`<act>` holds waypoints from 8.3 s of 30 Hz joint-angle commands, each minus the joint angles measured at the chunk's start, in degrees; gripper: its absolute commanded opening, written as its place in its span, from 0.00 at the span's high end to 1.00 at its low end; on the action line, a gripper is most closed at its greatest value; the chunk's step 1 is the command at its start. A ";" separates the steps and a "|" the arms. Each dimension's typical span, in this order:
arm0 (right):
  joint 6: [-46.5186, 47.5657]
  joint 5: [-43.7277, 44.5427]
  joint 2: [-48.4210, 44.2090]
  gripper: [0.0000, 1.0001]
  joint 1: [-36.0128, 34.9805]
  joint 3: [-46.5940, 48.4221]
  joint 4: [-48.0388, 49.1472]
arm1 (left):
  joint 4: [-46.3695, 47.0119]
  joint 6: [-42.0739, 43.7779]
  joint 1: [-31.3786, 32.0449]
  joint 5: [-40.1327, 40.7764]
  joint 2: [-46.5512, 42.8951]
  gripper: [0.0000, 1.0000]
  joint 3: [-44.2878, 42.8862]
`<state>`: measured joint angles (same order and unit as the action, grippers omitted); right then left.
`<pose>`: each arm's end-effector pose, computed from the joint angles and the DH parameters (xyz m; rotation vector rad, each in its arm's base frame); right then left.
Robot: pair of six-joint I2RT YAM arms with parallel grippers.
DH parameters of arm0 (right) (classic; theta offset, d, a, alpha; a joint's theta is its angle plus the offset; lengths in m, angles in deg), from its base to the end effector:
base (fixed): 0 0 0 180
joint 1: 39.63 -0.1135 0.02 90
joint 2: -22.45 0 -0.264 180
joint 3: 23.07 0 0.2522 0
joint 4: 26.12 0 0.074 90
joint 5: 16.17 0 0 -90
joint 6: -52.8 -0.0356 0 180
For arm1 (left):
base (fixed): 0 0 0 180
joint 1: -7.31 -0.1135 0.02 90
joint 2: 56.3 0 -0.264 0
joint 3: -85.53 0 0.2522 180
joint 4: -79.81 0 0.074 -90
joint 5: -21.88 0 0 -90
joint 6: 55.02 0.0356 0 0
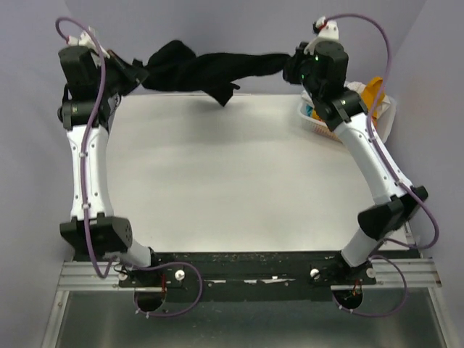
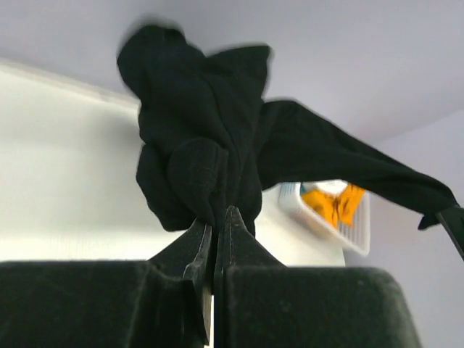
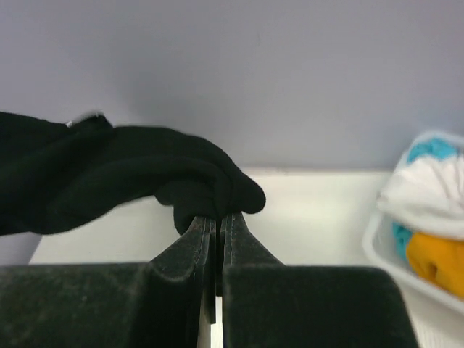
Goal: Fold and stack the t-shirts
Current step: Flatten out the tshirt
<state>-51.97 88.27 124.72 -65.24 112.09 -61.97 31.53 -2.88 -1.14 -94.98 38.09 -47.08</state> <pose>0.3611 0.1633 0.5028 0.0410 1.6309 0.3383 0.3411 0.0344 0.5143 -0.3677 1.7544 -0.7799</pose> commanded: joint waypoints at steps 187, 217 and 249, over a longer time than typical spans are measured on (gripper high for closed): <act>-34.50 18.66 3.28 0.55 5.22 -66.99 7.31 | 19.96 2.99 41.05 42.02 -20.92 1.00 63.70; -11.36 -20.22 -38.39 0.99 5.21 -30.65 11.63 | 14.17 20.96 43.68 44.79 -46.84 1.00 30.14; -8.66 10.61 -32.09 0.99 5.19 -40.11 17.11 | 17.99 28.27 40.00 57.80 -21.88 1.00 25.59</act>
<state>-62.68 83.44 87.24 -60.49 84.81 -50.01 48.88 25.47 42.40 -48.97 3.16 -28.26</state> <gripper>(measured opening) 0.049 0.029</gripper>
